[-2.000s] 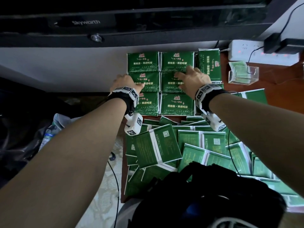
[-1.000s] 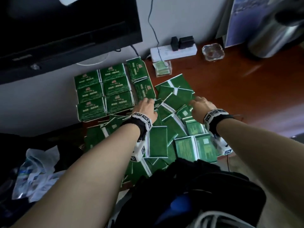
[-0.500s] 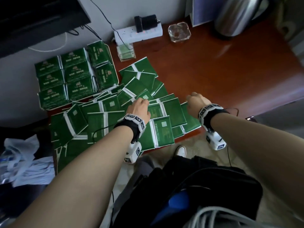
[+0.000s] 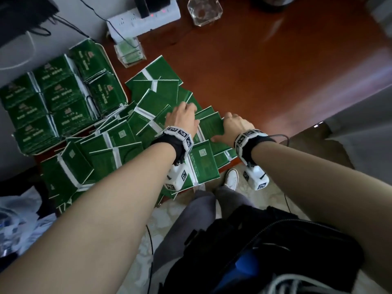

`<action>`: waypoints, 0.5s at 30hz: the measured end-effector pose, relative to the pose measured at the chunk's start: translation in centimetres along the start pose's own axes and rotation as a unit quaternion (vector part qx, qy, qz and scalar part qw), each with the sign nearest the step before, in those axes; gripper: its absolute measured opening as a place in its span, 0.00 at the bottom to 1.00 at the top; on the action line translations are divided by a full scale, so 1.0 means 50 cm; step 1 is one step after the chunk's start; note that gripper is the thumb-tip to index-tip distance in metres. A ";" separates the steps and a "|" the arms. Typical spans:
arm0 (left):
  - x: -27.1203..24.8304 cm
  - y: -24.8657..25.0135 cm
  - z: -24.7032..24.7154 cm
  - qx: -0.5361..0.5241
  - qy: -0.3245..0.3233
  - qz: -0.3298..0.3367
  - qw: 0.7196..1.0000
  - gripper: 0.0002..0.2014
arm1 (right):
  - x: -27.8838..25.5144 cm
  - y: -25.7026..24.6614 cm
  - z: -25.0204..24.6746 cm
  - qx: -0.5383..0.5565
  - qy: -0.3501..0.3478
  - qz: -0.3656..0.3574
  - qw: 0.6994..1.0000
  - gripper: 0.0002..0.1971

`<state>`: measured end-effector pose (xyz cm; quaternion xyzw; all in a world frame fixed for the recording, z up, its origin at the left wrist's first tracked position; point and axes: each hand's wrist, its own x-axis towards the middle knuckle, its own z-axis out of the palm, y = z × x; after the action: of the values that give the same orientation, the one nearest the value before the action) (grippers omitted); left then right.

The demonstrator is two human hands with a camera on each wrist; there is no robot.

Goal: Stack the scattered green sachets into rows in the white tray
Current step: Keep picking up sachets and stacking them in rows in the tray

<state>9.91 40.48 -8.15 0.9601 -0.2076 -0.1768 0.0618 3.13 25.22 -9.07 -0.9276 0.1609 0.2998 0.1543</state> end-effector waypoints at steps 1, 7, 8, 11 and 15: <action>0.017 0.006 0.002 -0.012 -0.021 -0.005 1.000 0.19 | 0.002 -0.005 0.008 0.005 -0.001 0.008 1.000 0.40; 0.106 0.010 0.013 -0.111 -0.097 -0.042 0.988 0.13 | 0.013 -0.011 0.021 0.054 0.003 0.053 0.997 0.39; 0.114 0.008 0.010 -0.123 -0.112 -0.044 0.985 0.10 | 0.014 -0.011 0.021 0.061 0.002 0.056 0.997 0.39; 0.132 0.003 -0.009 -0.144 -0.135 -0.034 0.980 0.03 | 0.016 -0.010 0.013 0.079 -0.001 0.057 0.995 0.37; 0.153 0.001 -0.031 -0.154 -0.139 -0.024 0.978 0.06 | 0.031 0.000 -0.010 0.097 0.000 0.059 0.994 0.25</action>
<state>16.96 37.29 -9.10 0.9097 -0.1617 -0.3401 0.1754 4.54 24.71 -9.62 -0.8972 0.2440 0.2913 0.2251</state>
